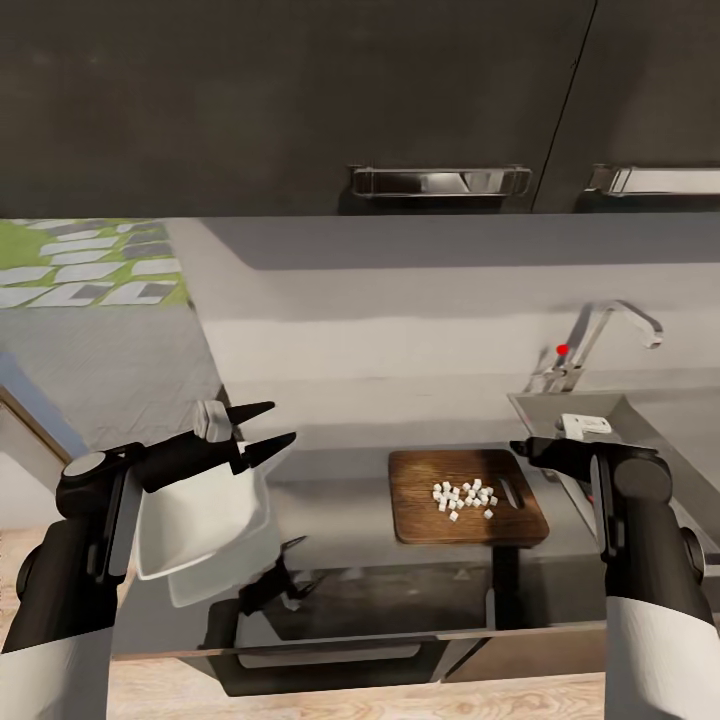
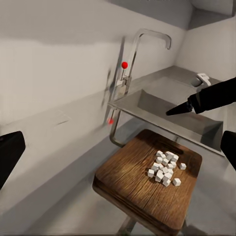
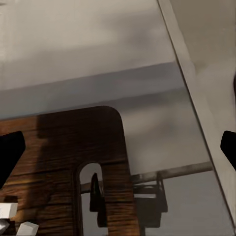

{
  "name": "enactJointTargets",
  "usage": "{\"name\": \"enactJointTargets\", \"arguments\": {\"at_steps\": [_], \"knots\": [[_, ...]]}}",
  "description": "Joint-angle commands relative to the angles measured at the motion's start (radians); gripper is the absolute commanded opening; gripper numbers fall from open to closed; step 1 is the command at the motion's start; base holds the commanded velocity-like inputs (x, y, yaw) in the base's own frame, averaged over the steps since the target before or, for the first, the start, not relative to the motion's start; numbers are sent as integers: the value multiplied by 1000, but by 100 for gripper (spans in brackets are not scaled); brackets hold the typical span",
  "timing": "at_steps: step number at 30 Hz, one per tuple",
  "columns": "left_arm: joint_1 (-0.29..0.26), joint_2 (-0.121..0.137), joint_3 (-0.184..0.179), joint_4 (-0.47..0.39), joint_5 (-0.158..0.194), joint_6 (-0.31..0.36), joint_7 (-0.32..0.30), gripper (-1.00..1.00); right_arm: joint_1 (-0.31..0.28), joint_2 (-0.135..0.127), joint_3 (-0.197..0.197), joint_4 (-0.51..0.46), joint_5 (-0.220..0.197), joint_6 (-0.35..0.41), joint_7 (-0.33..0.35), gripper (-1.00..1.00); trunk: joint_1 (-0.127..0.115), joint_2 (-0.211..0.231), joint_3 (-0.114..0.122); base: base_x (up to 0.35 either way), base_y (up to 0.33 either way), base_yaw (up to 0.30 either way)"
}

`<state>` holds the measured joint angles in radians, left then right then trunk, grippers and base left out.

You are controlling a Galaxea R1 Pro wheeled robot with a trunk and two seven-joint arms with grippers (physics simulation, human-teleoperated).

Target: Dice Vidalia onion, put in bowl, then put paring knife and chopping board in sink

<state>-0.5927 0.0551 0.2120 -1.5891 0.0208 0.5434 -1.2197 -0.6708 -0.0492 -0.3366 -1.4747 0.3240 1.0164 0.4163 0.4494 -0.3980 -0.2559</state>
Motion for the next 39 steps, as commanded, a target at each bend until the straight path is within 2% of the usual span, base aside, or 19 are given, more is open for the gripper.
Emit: {"name": "enactJointTargets", "arguments": {"at_steps": [1,10,13,14,15,19,20,21,22,24,26,28,30,32,34,36,39], "knots": [[-1,0,0,0,2,10,-3,100,-1,0,-1,-1,10,3,10,100,1,-2,-2,0,45,0],[-1,-5,0,0,2,10,1,100,-1,0,-1,-1,11,4,10,100,1,-2,-2,0,10,0],[-1,-36,-1,0,2,12,30,100,-1,0,-1,-1,11,4,10,100,1,-2,-2,0,0,0],[-1,-55,-1,0,2,14,49,100,-1,0,-1,-1,11,4,10,100,1,-2,-2,0,0,0],[-2,-84,-2,-1,1,17,93,100,-1,0,-2,-1,10,4,10,100,1,-2,-2,0,0,0],[-7,-112,-15,-2,1,26,176,100,-1,0,-1,-1,11,4,10,100,1,-2,-2,0,0,0],[-19,-121,-58,-2,1,47,195,100,-1,0,-1,-1,10,4,10,100,1,-2,-2,0,0,0],[-25,-123,-76,-2,0,57,199,100,-1,0,-2,-1,10,4,10,100,1,-2,-2,0,0,0],[-33,-126,-111,-2,0,67,204,100,-1,0,-2,-1,11,4,10,100,1,-2,-2,0,0,0],[-49,-128,-137,-2,-1,73,205,100,-1,0,-2,-1,12,4,10,100,1,-2,-2,0,0,0],[-84,-132,-147,1,-2,79,208,100,-1,0,-2,-1,12,4,10,100,1,-2,-2,0,0,0],[-112,-154,-167,5,-3,95,231,100,-1,0,-2,-1,12,4,10,100,1,-2,-2,0,0,0],[-119,-166,-230,3,-5,99,246,100,-1,0,-2,-1,12,4,10,100,1,-2,-2,0,0,0],[-120,-169,-266,1,-6,100,260,100,-1,0,-2,-1,12,4,10,100,1,-2,-2,0,0,0],[-121,-172,-318,0,-7,101,301,100,-1,0,-2,-1,12,4,10,100,1,-2,-2,0,0,0],[-122,-172,-350,0,-7,102,358,100,-1,0,-1,-1,12,5,10,100,1,-2,-2,0,0,0],[-122,-172,-356,-1,-7,103,368,100,-1,0,-2,-1,12,5,10,100,1,-2,-2,0,0,0]]}}
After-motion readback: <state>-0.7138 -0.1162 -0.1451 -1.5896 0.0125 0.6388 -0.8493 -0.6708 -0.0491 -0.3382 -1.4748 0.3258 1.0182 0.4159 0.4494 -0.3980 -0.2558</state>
